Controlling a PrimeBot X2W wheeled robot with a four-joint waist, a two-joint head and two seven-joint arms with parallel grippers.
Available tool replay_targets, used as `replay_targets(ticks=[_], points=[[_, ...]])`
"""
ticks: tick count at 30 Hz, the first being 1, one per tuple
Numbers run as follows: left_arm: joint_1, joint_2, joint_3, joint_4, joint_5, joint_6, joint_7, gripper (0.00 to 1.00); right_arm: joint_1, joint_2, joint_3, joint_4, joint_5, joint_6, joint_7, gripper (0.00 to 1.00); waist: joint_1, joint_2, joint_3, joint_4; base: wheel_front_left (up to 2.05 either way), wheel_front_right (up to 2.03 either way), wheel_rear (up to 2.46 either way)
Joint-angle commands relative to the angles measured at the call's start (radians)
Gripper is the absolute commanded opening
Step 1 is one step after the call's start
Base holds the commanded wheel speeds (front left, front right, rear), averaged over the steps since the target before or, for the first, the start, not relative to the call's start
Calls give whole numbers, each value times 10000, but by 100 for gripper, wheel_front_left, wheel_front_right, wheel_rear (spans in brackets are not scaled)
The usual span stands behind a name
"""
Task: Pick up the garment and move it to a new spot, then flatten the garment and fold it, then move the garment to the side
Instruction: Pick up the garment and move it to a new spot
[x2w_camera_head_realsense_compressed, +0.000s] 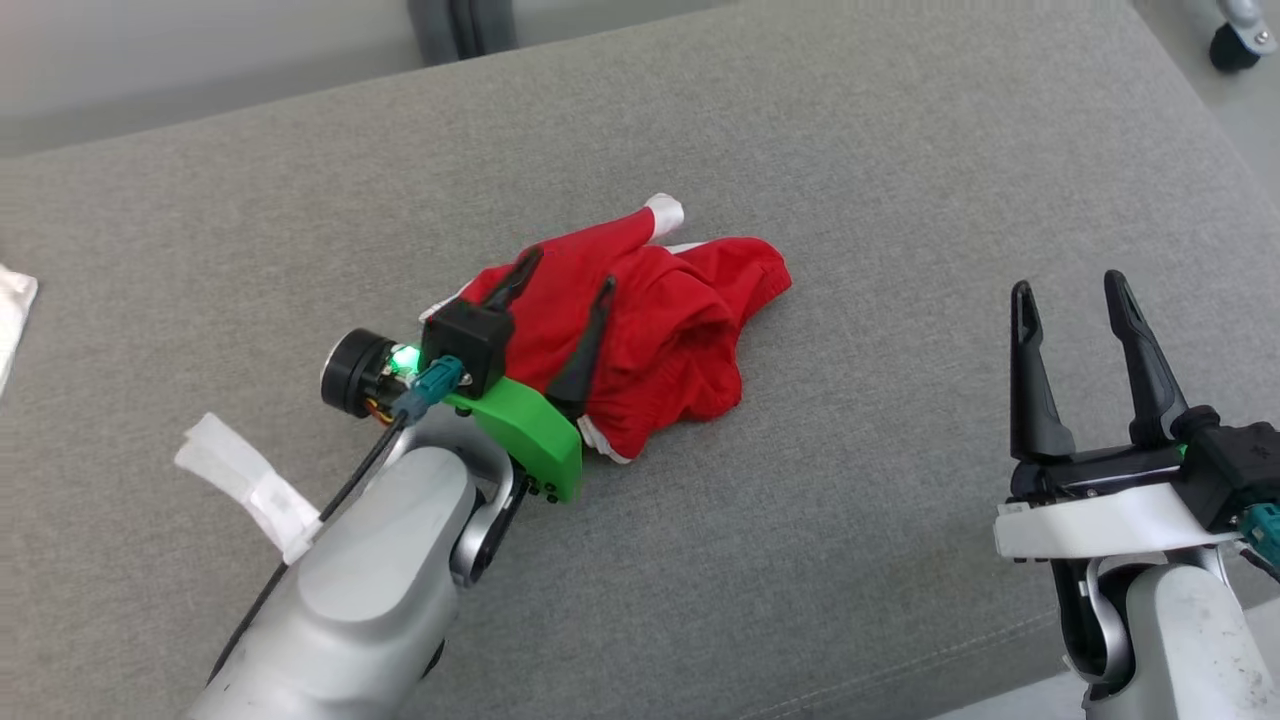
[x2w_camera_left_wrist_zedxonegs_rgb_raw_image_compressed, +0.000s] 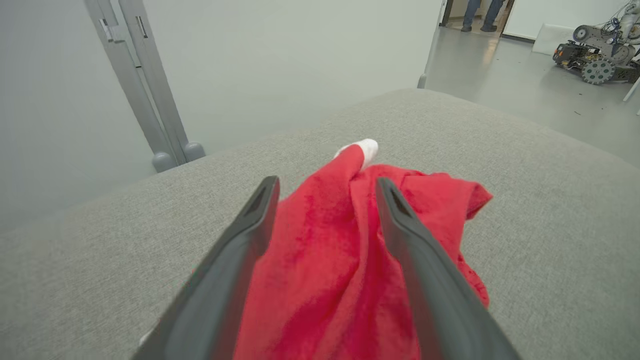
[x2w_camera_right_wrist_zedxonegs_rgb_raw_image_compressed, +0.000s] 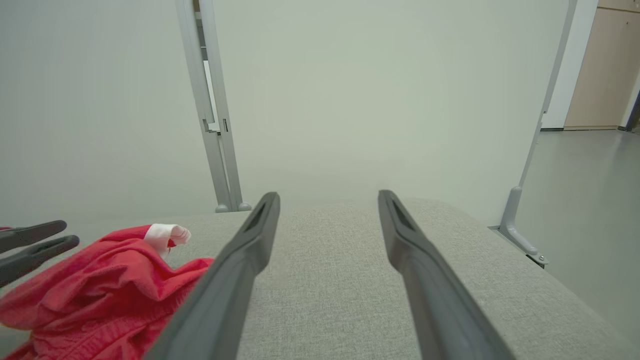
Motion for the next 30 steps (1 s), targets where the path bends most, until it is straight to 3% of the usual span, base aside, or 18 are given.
replay_targets(ticks=[1,7,15,21,30], points=[[392,62,140,-77,-59,87,-58,100,39,-21,57,59,-27,-3,-35,100,0,-1,-540,513,0,0,0],[1693,294,1406,-1058,-282,480,-78,100,253,-24,364,515,-251,-3,-35,100,0,-1,-1200,1084,0,0,0],[4270,381,3707,-2714,286,931,-78,100,387,-23,409,1235,-394,-3,-35,100,0,-1,-1828,1685,0,0,0],[6001,-43,5203,-3838,998,816,-79,100,598,-23,403,1557,-184,-3,-35,100,0,-1,-1972,2022,0,0,0],[7269,-657,6328,-4245,2032,368,-80,100,1114,-23,470,1668,101,-3,-35,100,0,-1,-2072,2167,0,0,0]])
